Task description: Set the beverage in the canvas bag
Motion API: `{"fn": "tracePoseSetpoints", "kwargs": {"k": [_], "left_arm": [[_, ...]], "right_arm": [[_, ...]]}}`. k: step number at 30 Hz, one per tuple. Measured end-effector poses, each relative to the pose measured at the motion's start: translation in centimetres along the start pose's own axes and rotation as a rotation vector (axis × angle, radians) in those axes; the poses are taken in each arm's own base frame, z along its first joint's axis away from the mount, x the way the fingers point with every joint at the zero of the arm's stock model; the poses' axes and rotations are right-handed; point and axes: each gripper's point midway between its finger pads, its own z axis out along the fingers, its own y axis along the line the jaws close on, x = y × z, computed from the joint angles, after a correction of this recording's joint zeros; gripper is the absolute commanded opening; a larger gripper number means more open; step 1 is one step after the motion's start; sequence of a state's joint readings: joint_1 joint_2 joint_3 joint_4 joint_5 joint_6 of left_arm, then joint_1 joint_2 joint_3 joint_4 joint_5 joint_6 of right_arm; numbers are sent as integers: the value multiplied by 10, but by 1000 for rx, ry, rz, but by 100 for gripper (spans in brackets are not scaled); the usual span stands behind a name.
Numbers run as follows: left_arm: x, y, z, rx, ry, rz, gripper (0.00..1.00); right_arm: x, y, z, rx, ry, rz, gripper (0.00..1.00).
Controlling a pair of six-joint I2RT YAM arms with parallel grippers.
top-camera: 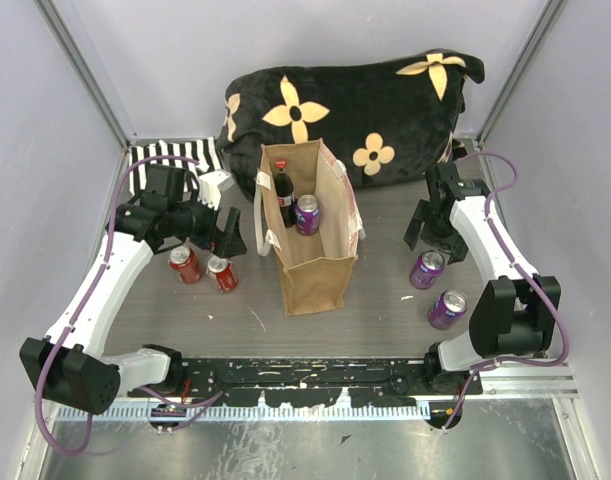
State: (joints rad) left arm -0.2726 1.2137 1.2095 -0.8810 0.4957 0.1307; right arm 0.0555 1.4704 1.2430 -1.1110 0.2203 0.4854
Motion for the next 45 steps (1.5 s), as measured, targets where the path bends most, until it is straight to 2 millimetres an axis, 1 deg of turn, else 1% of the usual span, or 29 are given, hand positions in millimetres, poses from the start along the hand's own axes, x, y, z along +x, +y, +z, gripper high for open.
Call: {"fn": "tracePoseSetpoints", "kwargs": {"k": [5, 9, 11, 12, 13, 14, 16, 17, 18, 19, 20, 23, 25, 27, 29, 31, 32, 36, 38, 39, 40, 41, 42, 43, 44, 45], "left_arm": [[0, 0, 0, 0, 0, 4, 98], [1, 0, 0, 0, 2, 8, 98], [1, 1, 0, 0, 2, 12, 98], [1, 1, 0, 0, 2, 14, 98], [1, 1, 0, 0, 2, 14, 98], [1, 1, 0, -1, 2, 14, 98], [1, 1, 0, -1, 1, 15, 98], [1, 1, 0, -1, 1, 15, 98], [0, 1, 0, -1, 1, 15, 98], [1, 1, 0, -1, 1, 16, 98], [1, 1, 0, -1, 1, 16, 98], [1, 1, 0, -1, 1, 17, 98], [1, 1, 0, -2, 1, 17, 98], [1, 1, 0, -2, 1, 17, 98], [1, 2, 0, -4, 1, 17, 98], [1, 2, 0, -6, 1, 17, 98], [1, 2, 0, -7, 1, 17, 98], [1, 3, 0, -11, 2, 17, 98], [1, 4, 0, -14, 2, 18, 98], [1, 4, 0, -15, 2, 18, 98], [1, 4, 0, -16, 2, 18, 98], [1, 4, 0, -16, 2, 18, 98], [1, 4, 0, -17, 3, 19, 98], [1, 5, 0, -18, 4, 21, 98], [1, 5, 0, -19, 4, 22, 98], [1, 5, 0, -19, 5, 22, 98]], "right_arm": [[12, -1, 15, -8, 38, 16, 92], [19, -5, 23, -1, 59, 30, 85], [22, -6, 25, 4, 67, 34, 82], [22, -7, 26, 5, 68, 37, 78], [22, -7, 26, 5, 67, 38, 73], [22, -7, 25, 4, 64, 39, 64], [21, -8, 23, 0, 55, 40, 40], [21, -9, 23, 0, 53, 43, 26], [21, -9, 23, -1, 53, 45, 14], [21, -9, 23, -2, 51, 46, 5], [21, -9, 22, -5, 51, 47, 1], [19, -7, 19, -13, 51, 50, 1], [11, -4, 9, -26, 40, 52, 1], [-7, 2, -10, -55, 1, 59, 1], [-31, 11, -30, -96, -58, 71, 1], [-58, 21, -55, -148, -130, 85, 1], [-68, 25, -64, -169, -156, 89, 1], [-106, 50, -112, -256, -259, 78, 1], [-119, 69, -136, -298, -303, 51, 1], [-125, 80, -147, -321, -323, 36, 1], [-131, 96, -163, -350, -348, 10, 1], [-136, 109, -174, -377, -374, -7, 1], [-141, 128, -191, -417, -406, -30, 1], [-149, 182, -234, -554, -522, -86, 1], [-149, 182, -234, -554, -522, -86, 1], [-142, 197, -242, -588, -540, -111, 1]]}}
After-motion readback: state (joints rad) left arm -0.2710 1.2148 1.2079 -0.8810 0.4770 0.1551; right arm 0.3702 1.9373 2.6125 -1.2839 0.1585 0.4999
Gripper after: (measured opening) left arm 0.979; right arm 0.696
